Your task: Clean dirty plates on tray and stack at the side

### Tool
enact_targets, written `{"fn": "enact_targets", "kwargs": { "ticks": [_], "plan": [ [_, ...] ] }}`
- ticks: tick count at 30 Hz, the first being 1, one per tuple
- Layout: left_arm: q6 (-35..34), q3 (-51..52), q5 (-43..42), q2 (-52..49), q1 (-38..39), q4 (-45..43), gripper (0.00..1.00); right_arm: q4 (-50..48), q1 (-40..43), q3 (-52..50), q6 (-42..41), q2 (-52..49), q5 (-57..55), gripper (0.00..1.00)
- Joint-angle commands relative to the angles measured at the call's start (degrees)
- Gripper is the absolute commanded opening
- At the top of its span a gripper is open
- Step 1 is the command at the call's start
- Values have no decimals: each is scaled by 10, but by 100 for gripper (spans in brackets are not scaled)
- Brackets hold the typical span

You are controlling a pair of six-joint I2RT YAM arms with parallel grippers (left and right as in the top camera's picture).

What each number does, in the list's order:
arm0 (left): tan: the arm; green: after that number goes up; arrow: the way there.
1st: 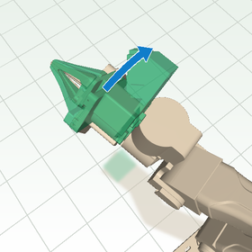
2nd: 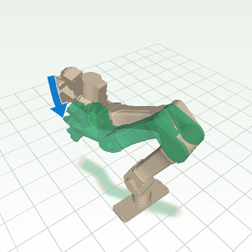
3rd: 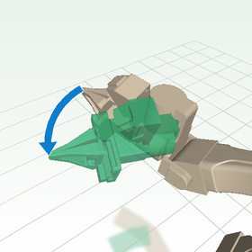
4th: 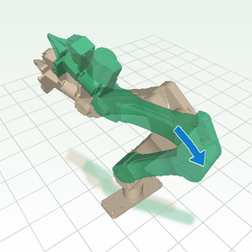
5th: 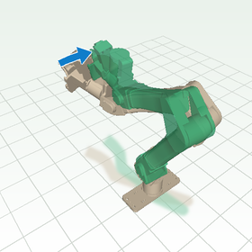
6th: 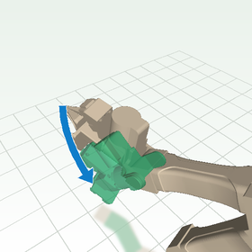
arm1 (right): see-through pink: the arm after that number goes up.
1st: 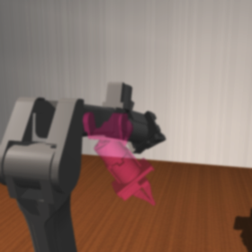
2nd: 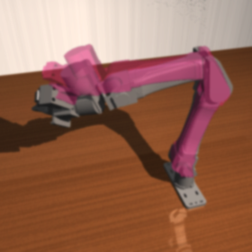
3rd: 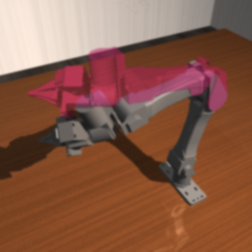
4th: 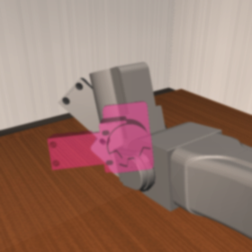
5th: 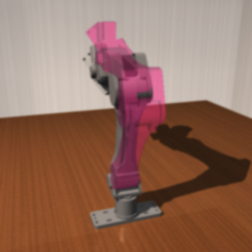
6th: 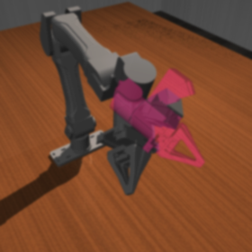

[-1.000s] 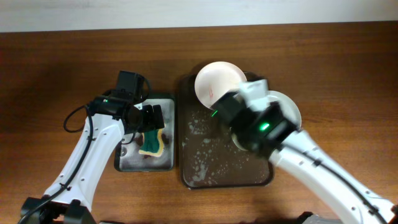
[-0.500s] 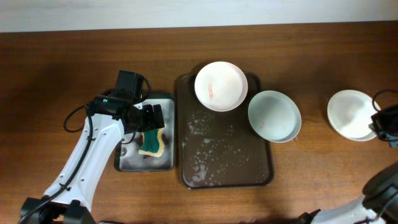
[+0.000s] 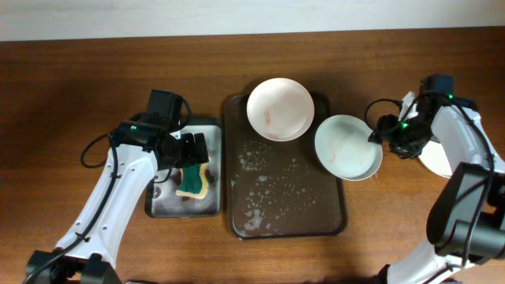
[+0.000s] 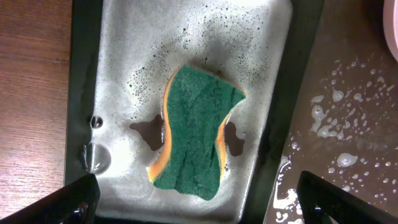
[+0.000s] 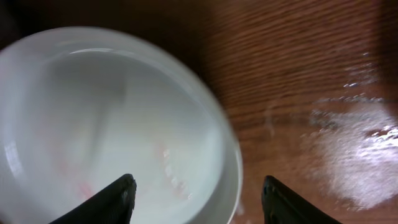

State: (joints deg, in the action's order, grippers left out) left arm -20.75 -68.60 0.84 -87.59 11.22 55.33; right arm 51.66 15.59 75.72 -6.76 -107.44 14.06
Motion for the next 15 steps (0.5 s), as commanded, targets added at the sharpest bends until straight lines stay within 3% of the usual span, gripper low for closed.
{"fn": "enact_targets", "kwargs": {
  "ticks": [1,3,4,7,9,12,15],
  "plan": [
    [0,-9,-1,8,-3,1,99,-17,-6,-6,-3,-34,-42,59],
    [0,-9,-1,8,-3,1,99,-28,-6,-6,5,-65,-42,46],
    [0,-9,-1,8,-3,1,99,-31,-5,-6,10,-75,-42,34],
    [0,-9,0,8,-3,1,99,-34,-4,-7,10,-82,-40,23],
    [0,-9,0,8,-3,1,99,-38,-6,-22,11,-82,-24,4],
    [0,-9,0,8,-3,5,99,-10,-6,-25,38,-54,9,4],
    [0,-9,0,8,-3,8,99,41,-28,-26,34,50,-9,4]
  ]
}}
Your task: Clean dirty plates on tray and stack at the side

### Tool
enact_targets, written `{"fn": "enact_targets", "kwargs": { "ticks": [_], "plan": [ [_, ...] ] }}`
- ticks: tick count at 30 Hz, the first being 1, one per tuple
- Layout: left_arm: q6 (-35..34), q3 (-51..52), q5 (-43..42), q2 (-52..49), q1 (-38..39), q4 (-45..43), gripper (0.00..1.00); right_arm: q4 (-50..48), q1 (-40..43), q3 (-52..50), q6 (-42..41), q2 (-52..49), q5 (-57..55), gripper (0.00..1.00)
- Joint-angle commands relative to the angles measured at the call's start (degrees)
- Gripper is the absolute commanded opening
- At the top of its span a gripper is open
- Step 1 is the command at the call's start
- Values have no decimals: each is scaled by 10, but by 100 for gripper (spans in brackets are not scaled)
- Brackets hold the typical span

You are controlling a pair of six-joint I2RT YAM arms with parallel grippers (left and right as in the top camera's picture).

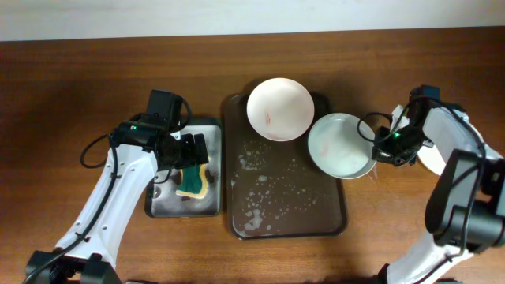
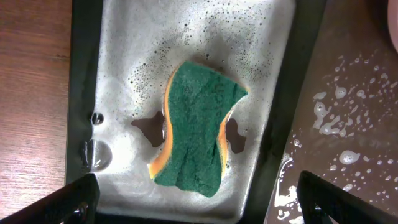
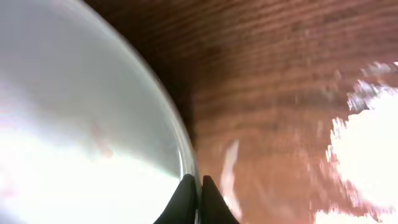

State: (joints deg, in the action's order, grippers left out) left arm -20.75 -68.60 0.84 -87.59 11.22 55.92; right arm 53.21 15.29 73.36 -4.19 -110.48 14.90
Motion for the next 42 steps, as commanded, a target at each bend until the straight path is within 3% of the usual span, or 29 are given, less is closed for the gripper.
{"fn": "enact_targets", "kwargs": {
  "ticks": [1,4,6,8,10,12,15,17,21,25,28,32,35,36,38,39,40,41,42],
  "plan": [
    [0,-9,0,8,-3,2,99,50,-47,-2,8,118,-40,4],
    [0,-9,0,8,-3,4,100,129,-146,-2,5,191,-70,4],
    [0,-9,0,8,-3,7,99,143,-224,-26,-50,198,-70,4],
    [0,-9,0,8,-3,10,99,93,-294,-90,-139,196,-68,4],
    [0,-9,0,8,-3,13,99,-36,-337,-167,-187,196,-62,4],
    [0,-9,0,8,-3,13,99,-71,-340,-165,-124,198,-61,5],
    [1,-9,0,8,-3,14,99,-24,-331,-119,-10,209,-63,28],
    [1,-9,0,8,-3,16,99,-22,-331,-129,-3,204,-66,35],
    [25,-9,0,8,-2,16,99,-102,-331,-172,-3,151,-66,36],
    [25,-8,0,6,-2,16,100,-127,-331,-172,-12,120,-70,35],
    [25,-8,0,-1,-1,16,100,-127,-330,-172,-35,106,-73,4],
    [24,1,0,-16,-2,7,100,-130,-294,-172,-101,106,-89,4],
    [24,49,-3,-34,-1,-45,99,-119,-276,-172,-96,106,-78,4],
    [24,62,-7,-40,-2,-66,91,-117,-276,-172,-91,106,-78,4],
    [24,104,-10,-63,-2,-127,59,-111,-277,-172,-76,106,-74,4],
    [24,115,-11,-71,-2,-142,51,-110,-277,-172,-67,106,-74,4],
    [24,127,-16,-82,-1,-159,36,-107,-277,-172,-56,106,-74,4],
    [24,142,-39,-95,-1,-180,9,-104,-277,-172,-50,106,-74,4],
    [24,152,-53,-104,-1,-196,0,-103,-277,-172,-50,106,-74,4]
  ]
}}
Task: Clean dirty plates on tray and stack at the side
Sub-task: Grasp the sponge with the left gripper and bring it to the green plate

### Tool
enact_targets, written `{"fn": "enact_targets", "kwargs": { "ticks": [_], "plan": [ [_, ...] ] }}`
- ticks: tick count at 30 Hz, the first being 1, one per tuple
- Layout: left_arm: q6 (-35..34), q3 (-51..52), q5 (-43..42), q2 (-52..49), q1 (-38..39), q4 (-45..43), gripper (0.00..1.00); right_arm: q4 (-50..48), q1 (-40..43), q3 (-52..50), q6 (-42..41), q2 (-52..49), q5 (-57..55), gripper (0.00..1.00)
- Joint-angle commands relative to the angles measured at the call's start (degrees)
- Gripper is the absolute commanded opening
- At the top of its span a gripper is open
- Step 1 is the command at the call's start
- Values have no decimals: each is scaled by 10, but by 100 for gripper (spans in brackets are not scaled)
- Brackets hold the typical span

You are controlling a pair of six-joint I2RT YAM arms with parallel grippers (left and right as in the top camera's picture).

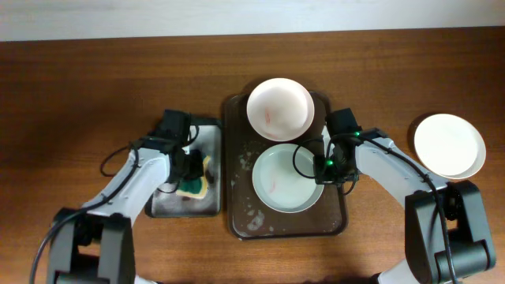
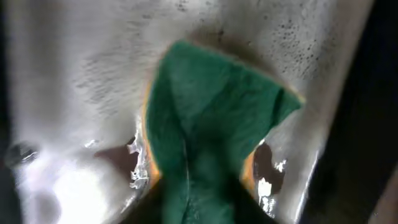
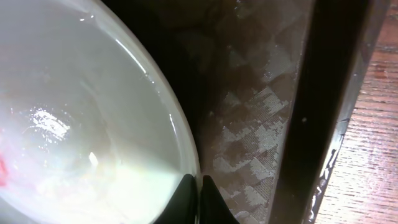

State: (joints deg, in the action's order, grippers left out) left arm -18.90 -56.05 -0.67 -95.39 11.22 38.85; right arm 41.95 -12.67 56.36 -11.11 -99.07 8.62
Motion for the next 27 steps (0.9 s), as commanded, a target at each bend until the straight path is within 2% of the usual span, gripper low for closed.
{"fn": "enact_targets", "kwargs": {
  "ticks": [1,4,6,7,9,10,12,13,14,15,16,17,18,19,21,24,27],
  "plan": [
    [6,32,-39,-37,-2,-35,0,9,3,-2,19,-8,-11,4],
    [6,34,-27,-59,-2,-49,0,10,3,-2,19,-8,-11,4],
    [8,-12,-32,-48,-2,11,0,13,3,-2,19,-8,-11,4],
    [8,-55,-35,-42,-2,57,26,13,3,-2,19,-8,-11,4],
    [8,-109,-31,-36,-2,108,65,13,3,-2,19,-8,-11,4],
    [8,-116,-24,-36,-2,114,72,13,3,-2,19,-8,-11,4],
    [8,-110,1,-39,-2,114,73,13,3,-2,19,-8,-11,4],
    [8,-98,7,-42,-2,111,72,13,3,-2,19,-8,-11,4],
    [8,-82,6,-44,-1,101,65,13,3,-2,19,-8,-11,4],
    [7,-55,4,-47,-1,78,53,13,3,-2,19,-8,-11,4],
    [3,-22,-6,-50,-1,47,47,12,3,-2,19,-8,-11,4],
    [3,14,-27,-51,-1,5,32,11,3,-2,19,-8,-11,4],
    [3,39,-30,-51,-1,-24,8,11,3,-2,19,-8,-11,4],
    [3,46,-30,-51,-1,-34,0,11,3,-2,19,-8,-11,4],
    [4,32,-30,-51,-2,-31,0,11,3,-2,19,-8,-11,4],
    [19,-114,-30,-51,-1,91,0,13,3,-2,19,-8,-11,4],
    [19,-219,-30,-51,12,163,0,13,3,-2,19,-8,-11,4]
  ]
}}
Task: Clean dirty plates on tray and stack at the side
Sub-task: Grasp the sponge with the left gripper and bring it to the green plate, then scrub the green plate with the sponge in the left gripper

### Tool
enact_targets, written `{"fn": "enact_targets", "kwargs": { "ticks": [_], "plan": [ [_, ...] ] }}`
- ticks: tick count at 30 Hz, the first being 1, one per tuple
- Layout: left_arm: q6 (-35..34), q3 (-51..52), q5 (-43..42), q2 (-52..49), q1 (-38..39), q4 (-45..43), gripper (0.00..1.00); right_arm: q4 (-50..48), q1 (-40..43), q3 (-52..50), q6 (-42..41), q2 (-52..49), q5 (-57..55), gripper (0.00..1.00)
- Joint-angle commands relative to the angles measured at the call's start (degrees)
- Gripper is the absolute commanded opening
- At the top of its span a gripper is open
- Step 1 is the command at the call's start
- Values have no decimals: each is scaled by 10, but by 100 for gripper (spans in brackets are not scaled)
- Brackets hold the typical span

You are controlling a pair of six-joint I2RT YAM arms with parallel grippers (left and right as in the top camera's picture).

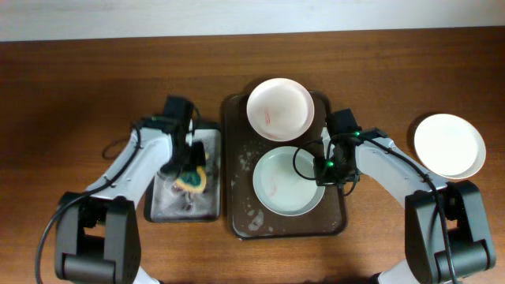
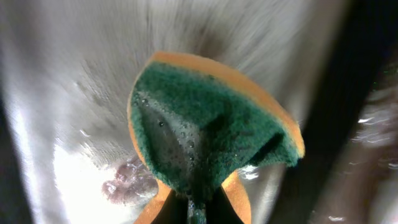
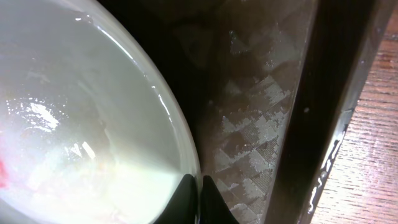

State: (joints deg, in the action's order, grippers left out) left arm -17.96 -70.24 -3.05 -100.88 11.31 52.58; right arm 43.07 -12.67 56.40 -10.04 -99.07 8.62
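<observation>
On the brown tray (image 1: pixel 245 207) lie two white plates, each with a red smear: one at the far end (image 1: pixel 280 109), one in the middle (image 1: pixel 286 183). My right gripper (image 1: pixel 325 169) is shut on the middle plate's right rim; the wrist view shows the plate (image 3: pixel 81 112) and the gripper (image 3: pixel 200 202) pinching its edge. My left gripper (image 1: pixel 189 169) is shut on the green-and-orange sponge (image 1: pixel 192 181), held folded over the soapy metal tray (image 1: pixel 167 207). In the left wrist view the sponge (image 2: pixel 205 130) fills the middle above the gripper (image 2: pixel 198 214).
A clean white plate (image 1: pixel 450 145) sits on the wooden table at the right. Foam patches spot the brown tray's floor (image 3: pixel 261 118). The soapy tray (image 2: pixel 68 74) holds foamy water and bubbles.
My left gripper was low over the flat sponge in the soapy tray; now it is shut on the sponge, which is folded and raised. The right gripper and its plate have not moved.
My right gripper stood open around a dirty plate's rim at the brown tray's right edge while the left hung open above the sponge. Then the right shut on the rim. Later the plate lay mid-tray and the left was down at the sponge, which it now holds.
</observation>
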Motion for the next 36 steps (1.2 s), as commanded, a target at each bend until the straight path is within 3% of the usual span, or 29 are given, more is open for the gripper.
{"fn": "enact_targets", "kwargs": {
  "ticks": [1,5,9,11,16,20,25,29,31,33,36],
  "plan": [
    [9,-95,-7,4,19,32,0,2,3,-3,8,-8,-11,4],
    [5,-103,-124,4,70,-6,0,0,3,-3,39,-8,46,4],
    [-105,-96,-127,-20,173,-89,0,0,3,-3,38,-8,49,4],
    [-204,-96,-129,-85,238,-129,0,0,3,-3,38,-8,49,4],
    [-310,-96,-191,-203,295,-174,0,0,3,-3,36,-8,49,4],
    [-314,-96,-223,-244,297,-148,0,-1,3,-3,24,-8,48,4],
    [-297,-96,-38,-217,254,5,0,-5,3,-3,-42,-8,20,4],
    [-272,-96,19,-173,212,58,0,-5,3,-3,-96,-8,8,4],
    [-272,-96,-2,-169,190,43,0,-17,3,-3,-164,-8,-5,4],
    [-217,-96,-114,-169,186,-23,0,-31,3,-3,-233,-8,2,4],
    [-193,-96,-191,-169,211,-93,0,-44,3,-3,-267,-8,-4,4]
  ]
}}
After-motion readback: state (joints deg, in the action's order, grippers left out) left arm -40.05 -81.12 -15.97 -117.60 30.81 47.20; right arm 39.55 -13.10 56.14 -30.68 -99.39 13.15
